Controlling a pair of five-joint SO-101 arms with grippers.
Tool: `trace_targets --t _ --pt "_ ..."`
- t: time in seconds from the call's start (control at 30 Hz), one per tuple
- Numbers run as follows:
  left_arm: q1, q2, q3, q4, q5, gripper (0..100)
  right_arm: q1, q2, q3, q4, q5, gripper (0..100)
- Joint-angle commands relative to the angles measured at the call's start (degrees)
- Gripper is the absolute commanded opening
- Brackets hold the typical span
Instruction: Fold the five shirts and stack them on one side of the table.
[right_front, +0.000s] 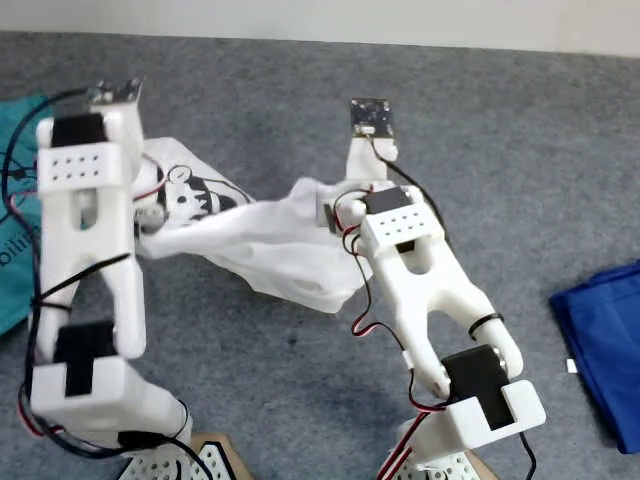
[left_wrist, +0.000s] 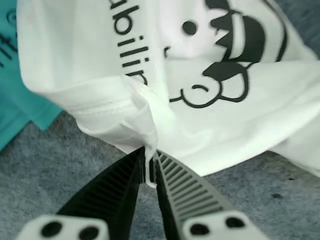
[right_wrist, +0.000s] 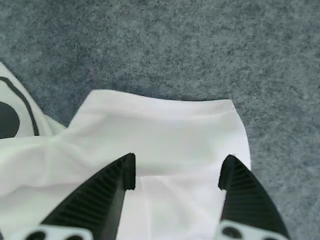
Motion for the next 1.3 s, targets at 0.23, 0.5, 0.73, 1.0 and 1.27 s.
trace_targets --t 0.23,0.5,0.73,1.0,1.27 --pt "-1.7 -24.0 37.2 -19.2 -3.8 1 -3.7 -3.8 -2.9 2.4 -0.4 26.7" --pt "-7.5 -29.8 51.9 -30.9 -4.0 1 -6.7 -3.2 -2.6 -3.6 -0.1 26.7" --pt "-9.7 -29.9 55.1 -34.9 -4.0 1 -8.3 0.5 -3.4 -4.9 -0.3 26.7" --pt "-9.7 -29.9 55.3 -35.6 -4.0 1 -10.8 9.5 -10.1 -5.3 -0.1 26.7" --pt "-9.7 -29.5 55.5 -36.7 -4.0 1 -12.2 10.0 -10.3 -5.3 -0.1 26.7"
